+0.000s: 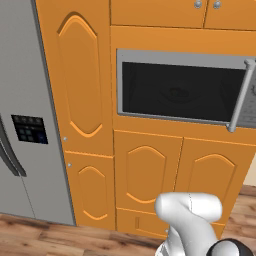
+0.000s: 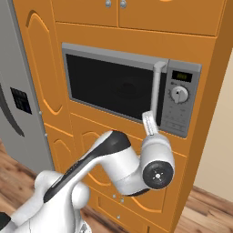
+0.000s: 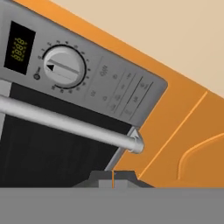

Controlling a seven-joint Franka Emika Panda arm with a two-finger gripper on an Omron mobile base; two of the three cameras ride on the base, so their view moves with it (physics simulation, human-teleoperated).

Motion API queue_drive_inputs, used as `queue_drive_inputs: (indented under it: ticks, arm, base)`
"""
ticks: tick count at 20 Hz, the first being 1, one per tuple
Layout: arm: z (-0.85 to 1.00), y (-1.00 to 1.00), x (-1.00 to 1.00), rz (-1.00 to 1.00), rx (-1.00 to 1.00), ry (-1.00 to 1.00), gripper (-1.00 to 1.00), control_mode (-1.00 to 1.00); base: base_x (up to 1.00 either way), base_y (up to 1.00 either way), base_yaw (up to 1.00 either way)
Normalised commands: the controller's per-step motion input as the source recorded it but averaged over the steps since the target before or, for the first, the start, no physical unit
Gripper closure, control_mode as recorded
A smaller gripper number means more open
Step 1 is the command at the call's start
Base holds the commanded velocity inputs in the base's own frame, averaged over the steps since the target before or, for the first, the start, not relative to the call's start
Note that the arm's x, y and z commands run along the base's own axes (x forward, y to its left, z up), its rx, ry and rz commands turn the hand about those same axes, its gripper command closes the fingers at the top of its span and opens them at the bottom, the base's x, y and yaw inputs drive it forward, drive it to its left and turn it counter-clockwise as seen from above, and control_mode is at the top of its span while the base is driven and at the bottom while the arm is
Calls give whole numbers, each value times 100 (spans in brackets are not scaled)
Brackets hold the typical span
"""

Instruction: Place the bowl containing the eggplant and bell pepper in the microwave. Close the microwave door and press the start button to microwave the meal.

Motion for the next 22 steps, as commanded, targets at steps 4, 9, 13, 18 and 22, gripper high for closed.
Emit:
queue_drive_inputs:
  ticks: [4,9,13,18,22]
  arm:
    - [0,-27,14,-5,3,0,100,-100]
    - [0,-24,20,0,4,0,100,-100]
    - [-3,-5,14,0,1,0,100,-100]
    - [-15,0,15,0,0,0,100,-100]
    - [-15,0,18,0,0,0,100,-100]
  base:
    - [0,0,0]
    - [0,0,0]
    - [0,0,0]
    - [0,0,0]
    - [0,0,0]
